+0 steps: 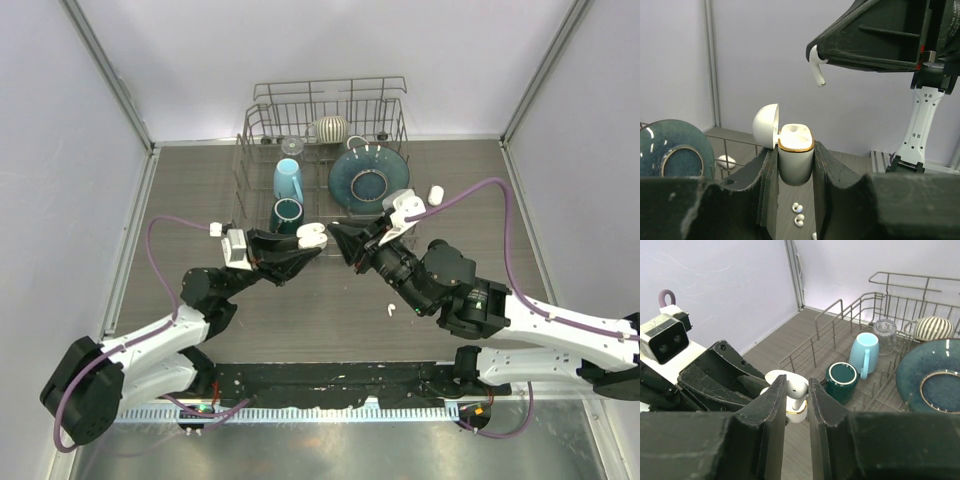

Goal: Insert the wireless bluetooth earbuds into the charging case
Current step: Place the earbud in the charging case.

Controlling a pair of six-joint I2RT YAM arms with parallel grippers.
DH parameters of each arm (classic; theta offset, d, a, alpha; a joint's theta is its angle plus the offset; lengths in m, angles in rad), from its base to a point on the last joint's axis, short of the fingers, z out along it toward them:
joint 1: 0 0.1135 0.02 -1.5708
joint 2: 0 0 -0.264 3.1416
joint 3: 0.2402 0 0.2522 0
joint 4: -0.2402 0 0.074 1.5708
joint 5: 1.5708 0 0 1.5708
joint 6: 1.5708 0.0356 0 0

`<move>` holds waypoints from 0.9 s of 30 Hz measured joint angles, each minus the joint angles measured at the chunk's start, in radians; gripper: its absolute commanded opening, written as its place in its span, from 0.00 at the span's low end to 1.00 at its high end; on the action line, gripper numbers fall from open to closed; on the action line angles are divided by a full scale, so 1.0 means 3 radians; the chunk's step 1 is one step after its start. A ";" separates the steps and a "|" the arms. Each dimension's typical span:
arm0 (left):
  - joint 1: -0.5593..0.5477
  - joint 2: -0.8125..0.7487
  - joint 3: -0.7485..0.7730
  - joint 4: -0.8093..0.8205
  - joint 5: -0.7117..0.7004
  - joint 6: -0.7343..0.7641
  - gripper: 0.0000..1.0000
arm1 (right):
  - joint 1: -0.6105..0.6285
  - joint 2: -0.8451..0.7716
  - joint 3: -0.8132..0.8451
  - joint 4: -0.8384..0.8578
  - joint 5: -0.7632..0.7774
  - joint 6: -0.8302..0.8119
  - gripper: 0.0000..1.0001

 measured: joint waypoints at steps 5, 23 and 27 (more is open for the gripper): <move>-0.0032 -0.0093 0.0009 -0.0076 0.0093 0.0098 0.00 | 0.0010 0.0053 -0.0020 0.0160 -0.0217 -0.0125 0.01; -0.0061 -0.0271 0.0083 -0.0362 0.0201 0.0262 0.00 | 0.0071 0.0088 -0.0248 0.0362 -0.0423 -0.0451 0.01; -0.0065 -0.0271 0.0108 -0.0364 0.0212 0.0262 0.00 | 0.0071 0.0088 -0.0252 0.0409 -0.0354 -0.0521 0.01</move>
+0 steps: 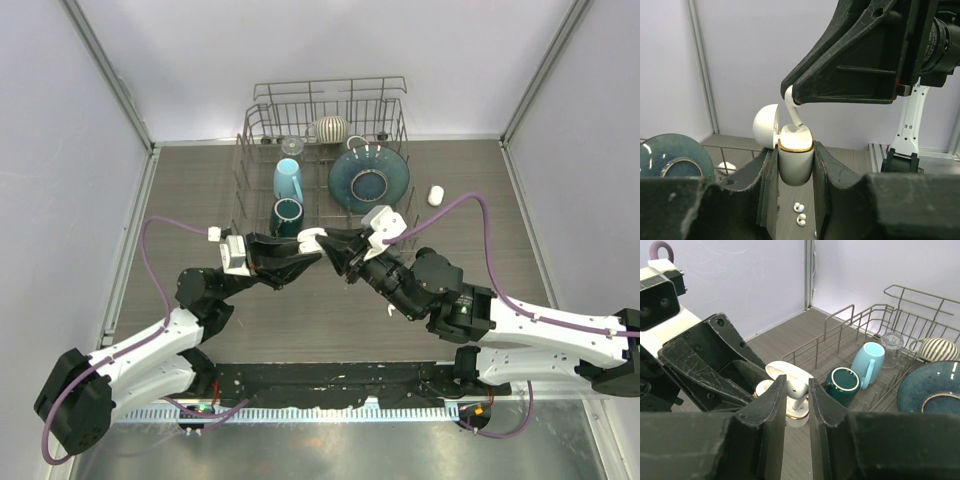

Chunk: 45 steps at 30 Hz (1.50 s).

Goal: Insert the wireless bluetooth earbuds into the charging case
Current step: Place the earbud in the charging case.

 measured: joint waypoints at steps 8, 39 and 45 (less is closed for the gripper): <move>-0.0004 -0.0009 0.0001 -0.0041 0.0014 0.0000 0.00 | 0.0022 0.0000 -0.0137 0.0191 0.0111 -0.0148 0.01; -0.0050 -0.0029 -0.0036 0.0047 -0.0189 -0.0019 0.00 | 0.0086 -0.0045 -0.0242 0.0261 0.0088 -0.0285 0.22; -0.0051 -0.0029 -0.0036 0.0081 -0.0198 -0.0018 0.00 | 0.0088 -0.0009 -0.0235 0.0244 0.0060 -0.0219 0.40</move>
